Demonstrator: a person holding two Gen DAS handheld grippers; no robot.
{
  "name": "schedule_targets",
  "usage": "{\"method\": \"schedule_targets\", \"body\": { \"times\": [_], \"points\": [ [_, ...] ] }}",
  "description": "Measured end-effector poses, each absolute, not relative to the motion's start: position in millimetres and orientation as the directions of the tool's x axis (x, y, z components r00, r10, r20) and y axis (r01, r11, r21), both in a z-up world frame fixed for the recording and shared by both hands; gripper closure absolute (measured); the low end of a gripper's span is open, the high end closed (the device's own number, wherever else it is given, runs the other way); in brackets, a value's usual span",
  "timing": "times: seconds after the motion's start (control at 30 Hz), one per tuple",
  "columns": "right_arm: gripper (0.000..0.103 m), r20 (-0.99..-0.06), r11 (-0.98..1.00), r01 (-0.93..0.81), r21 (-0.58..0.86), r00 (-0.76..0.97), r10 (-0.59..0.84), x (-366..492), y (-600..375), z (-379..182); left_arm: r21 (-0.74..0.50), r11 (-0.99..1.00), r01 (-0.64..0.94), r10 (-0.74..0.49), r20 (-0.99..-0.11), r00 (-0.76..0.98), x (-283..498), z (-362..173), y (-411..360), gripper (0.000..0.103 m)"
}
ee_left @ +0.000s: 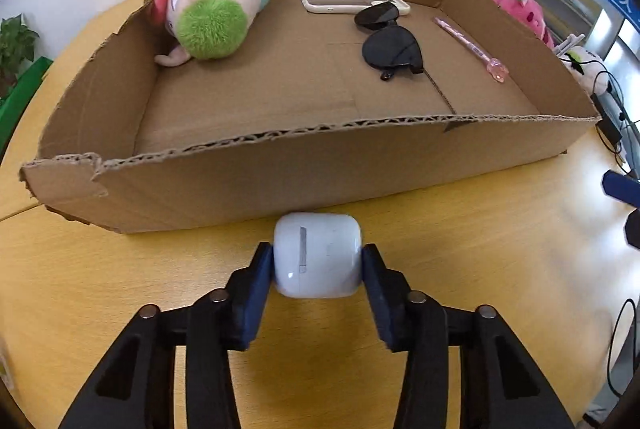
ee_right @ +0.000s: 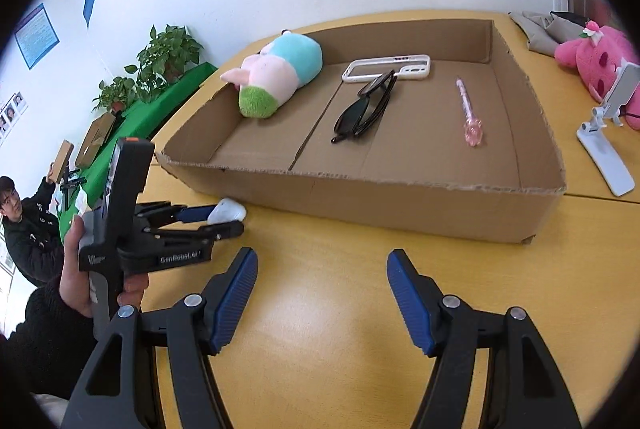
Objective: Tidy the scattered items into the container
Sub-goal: 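Grasp the white earbuds case on the table with the left tool, then lift the earbuds case with the left tool and carry it into the box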
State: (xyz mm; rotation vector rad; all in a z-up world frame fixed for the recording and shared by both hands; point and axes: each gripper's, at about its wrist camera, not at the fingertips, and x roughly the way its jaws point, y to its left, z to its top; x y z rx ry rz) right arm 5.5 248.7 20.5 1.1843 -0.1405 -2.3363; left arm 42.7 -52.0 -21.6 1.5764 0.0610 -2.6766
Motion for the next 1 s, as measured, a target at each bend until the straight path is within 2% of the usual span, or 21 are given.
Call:
{"method": "schedule_targets", "body": {
  "times": [0.27, 0.47, 0.6, 0.67, 0.73, 0.83, 1.0],
  "points": [
    [0.036, -0.739, -0.822, 0.441, 0.36, -0.403, -0.54, 7, 234, 6, -0.008, -0.995, -0.104, 0.058, -0.872, -0.485, 70, -26, -19, 0.056],
    [0.036, -0.748, -0.754, 0.504, 0.421, -0.278, -0.603, 9, 201, -15, -0.001, -0.972, -0.237, 0.118, -0.87, -0.479, 96, -23, 13, 0.056],
    [0.036, -0.769, -0.711, 0.552, 0.437, -0.181, -0.613, 10, 172, -36, 0.003, -0.968, -0.253, 0.129, -0.853, -0.505, 107, -21, 20, 0.056],
    [0.039, -0.777, -0.7, 0.565, 0.437, -0.155, -0.61, 12, 164, -41, 0.01, -0.966, -0.26, 0.13, -0.847, -0.515, 110, -21, 22, 0.056],
    [0.054, -0.785, -0.693, 0.579, 0.429, -0.141, -0.604, 14, 161, -42, 0.022, -0.962, -0.271, 0.13, -0.838, -0.53, 115, -19, 25, 0.056],
    [0.064, -0.781, -0.675, 0.586, 0.448, -0.112, -0.615, 15, 161, -43, 0.055, -0.957, -0.284, 0.116, -0.827, -0.55, 120, -15, 32, 0.056],
    [0.067, -0.784, -0.678, 0.605, 0.417, -0.138, -0.605, 21, 160, -34, 0.083, -0.958, -0.275, 0.096, -0.81, -0.578, 121, -8, 36, 0.056]
  ]
}}
